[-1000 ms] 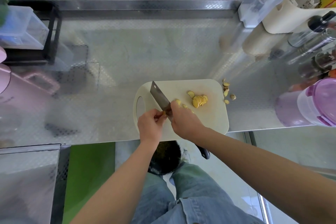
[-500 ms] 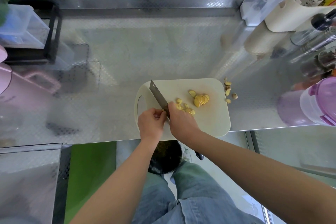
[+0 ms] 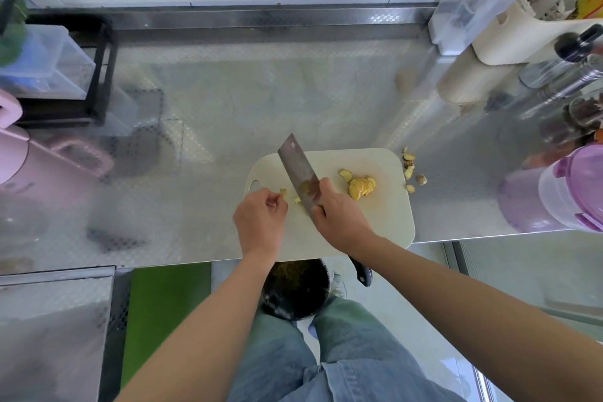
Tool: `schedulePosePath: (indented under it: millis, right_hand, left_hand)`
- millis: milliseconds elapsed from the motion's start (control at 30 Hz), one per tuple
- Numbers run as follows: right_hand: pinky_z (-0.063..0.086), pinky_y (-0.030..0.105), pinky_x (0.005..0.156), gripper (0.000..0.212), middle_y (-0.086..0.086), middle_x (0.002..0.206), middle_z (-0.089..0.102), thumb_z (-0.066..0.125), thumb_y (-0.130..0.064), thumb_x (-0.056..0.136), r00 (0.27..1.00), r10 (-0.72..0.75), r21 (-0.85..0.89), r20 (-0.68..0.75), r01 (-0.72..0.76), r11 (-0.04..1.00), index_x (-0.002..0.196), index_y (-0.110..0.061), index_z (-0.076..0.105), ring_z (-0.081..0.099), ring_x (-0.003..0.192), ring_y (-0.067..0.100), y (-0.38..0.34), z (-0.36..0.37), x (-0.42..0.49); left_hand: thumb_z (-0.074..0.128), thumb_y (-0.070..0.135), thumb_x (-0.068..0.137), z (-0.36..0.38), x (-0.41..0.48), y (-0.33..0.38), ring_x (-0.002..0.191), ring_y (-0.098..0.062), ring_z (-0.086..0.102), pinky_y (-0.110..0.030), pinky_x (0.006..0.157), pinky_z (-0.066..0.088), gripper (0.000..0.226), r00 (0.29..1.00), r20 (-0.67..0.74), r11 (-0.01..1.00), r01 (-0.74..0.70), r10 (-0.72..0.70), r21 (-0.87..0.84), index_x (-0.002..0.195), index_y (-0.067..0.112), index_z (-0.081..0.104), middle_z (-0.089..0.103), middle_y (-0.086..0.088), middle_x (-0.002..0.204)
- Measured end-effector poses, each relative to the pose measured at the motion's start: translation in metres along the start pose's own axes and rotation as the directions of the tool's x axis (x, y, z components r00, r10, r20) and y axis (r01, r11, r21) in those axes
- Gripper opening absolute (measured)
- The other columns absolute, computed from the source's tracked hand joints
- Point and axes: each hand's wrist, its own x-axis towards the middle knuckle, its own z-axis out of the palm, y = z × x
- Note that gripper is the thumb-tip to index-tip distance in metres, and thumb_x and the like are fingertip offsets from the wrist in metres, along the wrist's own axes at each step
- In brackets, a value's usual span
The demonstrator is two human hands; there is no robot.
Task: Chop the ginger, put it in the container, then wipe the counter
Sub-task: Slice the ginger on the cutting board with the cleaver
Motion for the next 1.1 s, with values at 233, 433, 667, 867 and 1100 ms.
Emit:
schedulePosePath:
  millis: [233, 433, 667, 867, 1100]
  right_hand:
    - [0.026, 0.031, 0.047, 0.016, -0.002, 0.064, 0.043, 0.043, -0.009, 0.092, 0.998, 0.050, 0.105, -0.027, -0.047, 0.993, 0.094, -0.015, 0.028, 0.042, 0.054, 0.023, 0.012, -0.008, -0.005]
    - [0.039, 0.039, 0.047, 0.009, 0.006, 0.065, 0.053, 0.043, -0.006, 0.090, 0.994, 0.079, 0.184, -0.076, -0.063, 0.981, 0.097, -0.006, 0.038, 0.049, 0.053, 0.024, 0.025, -0.019, -0.002]
    - [0.042, 0.023, 0.047, 0.008, -0.003, 0.080, 0.063, 0.044, -0.005, 0.091, 0.997, 0.065, 0.219, -0.035, -0.056, 0.974, 0.094, -0.009, 0.038, 0.053, 0.057, 0.015, 0.027, -0.026, -0.001]
    - [0.042, 0.036, 0.045, 0.012, 0.000, 0.061, 0.046, 0.043, -0.010, 0.094, 0.995, 0.103, 0.249, -0.016, -0.096, 0.964, 0.091, -0.013, 0.032, 0.042, 0.048, 0.015, 0.026, -0.035, 0.000]
    - [0.051, 0.044, 0.052, 0.014, -0.001, 0.063, 0.045, 0.044, -0.011, 0.094, 0.988, 0.153, 0.240, -0.016, -0.144, 0.960, 0.091, -0.014, 0.030, 0.042, 0.051, 0.014, 0.032, -0.038, 0.002]
  left_hand:
    - [0.074, 0.022, 0.079, 0.008, 0.000, -0.008, 0.067, -0.016, 0.049, -0.024, 0.059, 0.034, 0.010, 0.973, 0.142, 0.968, -0.204, 0.184, 0.148, 0.079, 0.013, 0.069, 0.052, 0.000, 0.080]
    - [0.070, 0.028, 0.083, 0.009, 0.003, -0.003, 0.089, -0.023, 0.057, -0.030, 0.068, 0.044, 0.024, 0.976, 0.173, 0.972, -0.160, 0.130, 0.175, 0.103, 0.016, 0.064, 0.056, -0.003, 0.098]
    - [0.067, 0.025, 0.087, 0.008, 0.009, -0.007, 0.078, -0.019, 0.058, -0.027, 0.069, 0.042, 0.013, 0.945, 0.314, 0.978, -0.144, 0.091, 0.150, 0.095, 0.016, 0.071, 0.058, -0.002, 0.091]
    - [0.068, 0.027, 0.085, 0.008, 0.029, -0.003, 0.075, -0.013, 0.055, -0.024, 0.068, 0.037, 0.014, 0.958, 0.275, 0.996, 0.072, -0.084, 0.056, 0.090, 0.014, 0.069, 0.064, 0.002, 0.086]
    - [0.070, 0.031, 0.083, 0.010, 0.038, 0.000, 0.079, -0.015, 0.059, -0.026, 0.067, 0.040, 0.012, 0.921, 0.390, 0.993, -0.030, -0.016, 0.113, 0.086, 0.019, 0.068, 0.064, 0.007, 0.081]
